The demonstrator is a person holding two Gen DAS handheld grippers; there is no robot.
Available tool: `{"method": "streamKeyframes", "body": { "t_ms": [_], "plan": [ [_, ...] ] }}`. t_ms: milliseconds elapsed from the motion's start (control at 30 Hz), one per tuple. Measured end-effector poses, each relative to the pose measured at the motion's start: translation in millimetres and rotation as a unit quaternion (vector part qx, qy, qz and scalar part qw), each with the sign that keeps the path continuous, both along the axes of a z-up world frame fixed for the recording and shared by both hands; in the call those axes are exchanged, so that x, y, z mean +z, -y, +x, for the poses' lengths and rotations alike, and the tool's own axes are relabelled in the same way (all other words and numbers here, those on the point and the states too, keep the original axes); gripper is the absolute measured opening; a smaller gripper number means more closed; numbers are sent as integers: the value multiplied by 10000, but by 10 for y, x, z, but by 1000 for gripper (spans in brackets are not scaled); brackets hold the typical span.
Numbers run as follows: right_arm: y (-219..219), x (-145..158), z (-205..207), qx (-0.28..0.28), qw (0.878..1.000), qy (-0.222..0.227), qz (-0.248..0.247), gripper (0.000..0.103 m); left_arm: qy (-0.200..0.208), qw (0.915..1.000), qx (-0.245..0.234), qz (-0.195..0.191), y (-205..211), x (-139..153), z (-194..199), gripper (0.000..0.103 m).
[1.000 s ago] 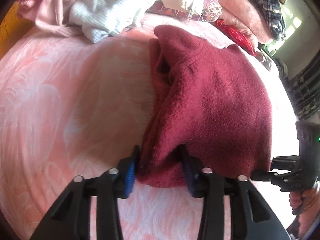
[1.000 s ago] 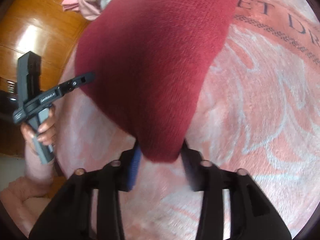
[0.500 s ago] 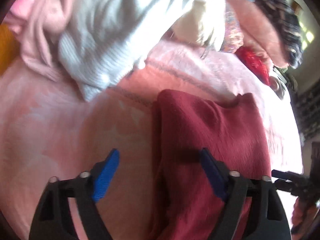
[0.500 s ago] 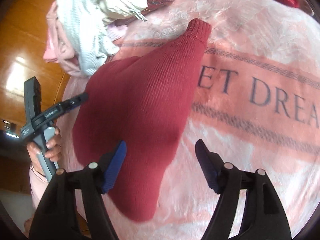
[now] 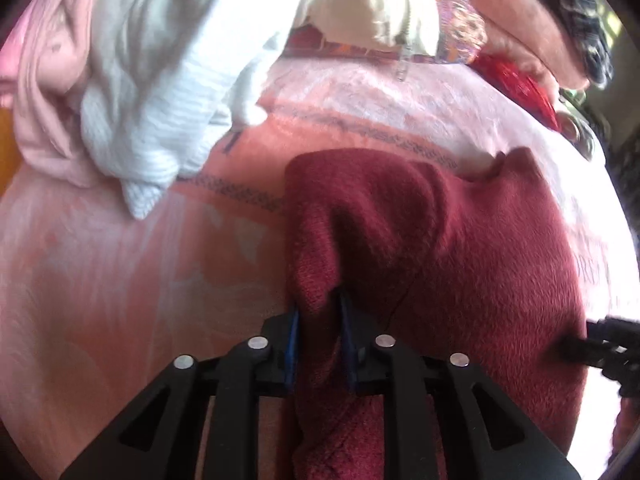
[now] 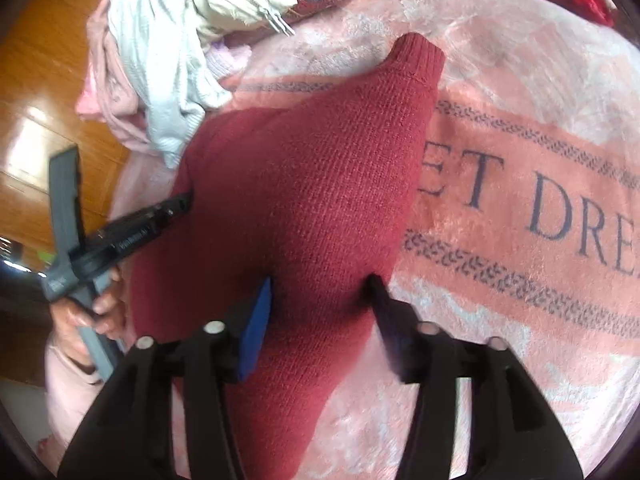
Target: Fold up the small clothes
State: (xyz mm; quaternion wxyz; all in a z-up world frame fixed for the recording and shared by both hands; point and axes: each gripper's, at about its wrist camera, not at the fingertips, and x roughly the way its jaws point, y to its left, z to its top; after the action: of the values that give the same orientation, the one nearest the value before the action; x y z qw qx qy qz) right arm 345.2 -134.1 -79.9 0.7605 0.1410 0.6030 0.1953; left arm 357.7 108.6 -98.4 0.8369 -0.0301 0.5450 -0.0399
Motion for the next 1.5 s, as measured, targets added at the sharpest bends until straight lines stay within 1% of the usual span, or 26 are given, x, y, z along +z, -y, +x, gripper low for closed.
{"method": "streamKeyframes", "body": {
  "t_ms": [67, 100, 133, 200, 300, 367, 433, 500, 533, 567, 600, 633, 667, 700, 733, 767, 800, 833, 933, 1000, 1067, 1167, 1300, 1400, 1500],
  "plan": [
    [34, 96, -65, 97, 9999, 81, 113, 64, 25, 9999, -14, -123, -73, 111, -78, 41],
    [44, 149, -101, 132, 9998, 172, 53, 69, 23, 9997, -12, -228, -94, 148, -107, 70],
    [46, 175, -119, 158, 9997, 200, 6, 71, 60, 9987, -44, -503, -153, 210, -189, 91],
    [57, 186, -159, 196, 9997, 131, 23, 71, 94, 9962, -114, -857, -205, 252, -287, 93],
    [-5, 106, -178, 243, 9996, -51, -131, 71, -257, 9929, -85, -1161, -241, 177, -364, 94],
    [-75, 29, -180, 252, 9994, -177, -183, 71, -486, 9917, -123, -1181, -221, 81, -344, 94],
    [-112, -17, -151, 214, 9994, -221, -177, 73, -683, 9893, -217, -1274, -161, -48, -282, 94],
    [-147, -93, -98, 180, 9993, -308, -129, 74, -867, 9844, -345, -1492, -133, -158, -232, 94],
    [-149, -127, -81, 153, 9992, -350, -87, 77, -979, 9808, -384, -1643, -132, -229, -192, 96],
    [-145, -172, -56, 108, 9991, -408, -25, 77, -1060, 9774, -400, -1783, -143, -285, -160, 97],
    [-134, -246, -22, 48, 9986, -507, 129, 77, -1170, 9720, -442, -1991, -164, -355, -114, 99],
    [-122, -296, -8, 2, 9980, -584, 250, 77, -1216, 9693, -469, -2086, -178, -386, -94, 100],
    [-108, -342, 5, -40, 9970, -656, 400, 76, -1238, 9674, -493, -2152, -188, -407, -88, 100],
    [-99, -383, 16, -71, 9958, -715, 562, 72, -1227, 9674, -521, -2155, -185, -412, -100, 97],
    [-85, -425, 25, -118, 9946, -734, 724, 68, -1166, 9698, -588, -2059, -154, -401, -120, 90],
    [-81, -416, 11, -124, 9945, -713, 751, 65, -1119, 9711, -651, -2006, -128, -379, -134, 86],
    [-84, -381, -12, -104, 9952, -614, 754, 60, -1094, 9707, -668, -2035, -105, -361, -153, 76],
    [-82, -332, -41, -72, 9959, -519, 738, 54, -1083, 9705, -621, -2062, -103, -341, -163, 72],
    [-79, -168, -134, 46, 9975, -261, 659, 47, -902, 9724, -536, -2086, -111, -238, -221, 42],
    [-35, -54, -226, 136, 9979, -164, 612, 45, -790, 9747, -529, -2023, -67, -171, -265, 35],
    [25, 21, -314, 189, 9983, -119, 533, 45, -724, 9763, -582, -1956, 28, -89, -347, 34],
    [255, 183, -500, 190, 9989, -21, 434, 44, -698, 9736, -667, -2070, 257, -1, -460, 33],
    [737, 431, -833, 58, 9998, 88, 196, 45, -534, 9711, -1023, -2088, 774, 187, -635, 32],
    [1105, 536, -1085, -97, 9998, 162, 81, 45, -471, 9671, -1305, -2132, 1247, 281, -751, 32],
    [1425, 478, -1254, -286, 9994, 151, 90, 45, -468, 9640, -1446, -2184, 1613, 222, -850, 33]
  ]
}}
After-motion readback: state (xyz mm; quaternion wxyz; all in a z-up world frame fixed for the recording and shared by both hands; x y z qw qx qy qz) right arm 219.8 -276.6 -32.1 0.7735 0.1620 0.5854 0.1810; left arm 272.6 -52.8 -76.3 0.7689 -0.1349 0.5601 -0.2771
